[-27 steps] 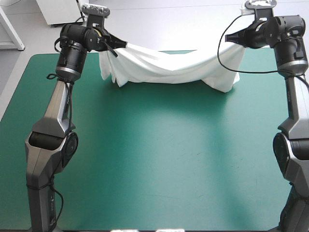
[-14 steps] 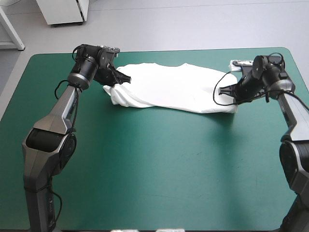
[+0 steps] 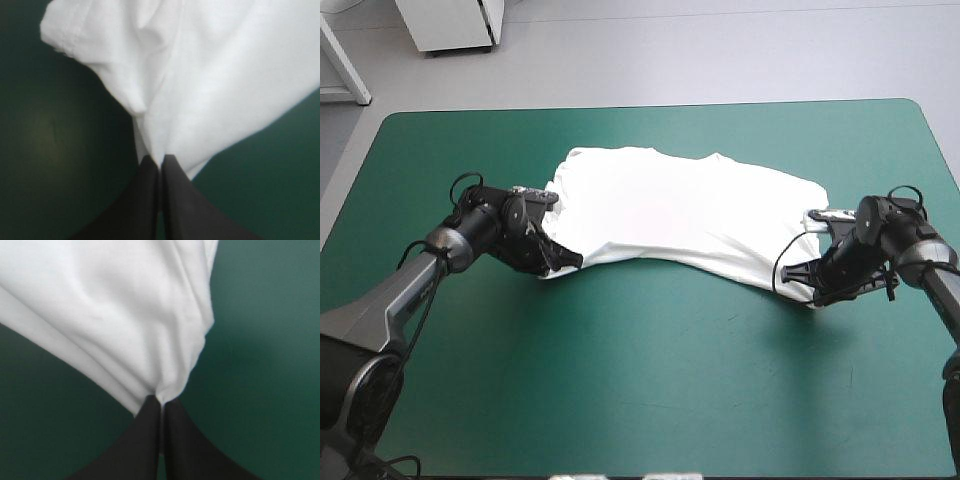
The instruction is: Fold the cloth
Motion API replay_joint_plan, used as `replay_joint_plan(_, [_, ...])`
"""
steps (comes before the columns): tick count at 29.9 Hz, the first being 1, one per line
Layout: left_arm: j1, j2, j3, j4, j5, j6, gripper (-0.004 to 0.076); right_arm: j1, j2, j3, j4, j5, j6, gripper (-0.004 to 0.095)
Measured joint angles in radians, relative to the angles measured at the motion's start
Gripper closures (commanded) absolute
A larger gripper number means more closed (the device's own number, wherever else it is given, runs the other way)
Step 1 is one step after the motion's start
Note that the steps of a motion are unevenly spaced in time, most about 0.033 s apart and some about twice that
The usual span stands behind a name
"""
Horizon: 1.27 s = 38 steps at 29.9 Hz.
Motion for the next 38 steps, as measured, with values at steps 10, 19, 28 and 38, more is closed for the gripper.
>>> replay_joint_plan(10, [-0.010, -0.235, 0.333, -0.007, -0.038, 0.000, 0.0733, 0.000, -0.148, 0.213, -0.001, 0.034, -0.010, 0.0925])
replay_joint_plan(19, [-0.010, -0.258, 0.420, -0.015, -0.034, -0.022, 0.0665, 0.000, -0.162, 0.245, 0.000, 0.077, -0.019, 0.0820])
replay_joint_plan(28, [-0.010, -0.258, 0.323, -0.019, 0.149, -0.014, 0.0258, 0.000, -0.168, 0.211, 0.035, 0.161, -0.022, 0.0303])
replay_joint_plan(38, [-0.010, -0.312, -0.028, 0.088, 0.255, -0.025, 0.0262, 0.000, -0.272, -0.120, 0.000, 0.184, 0.031, 0.0309])
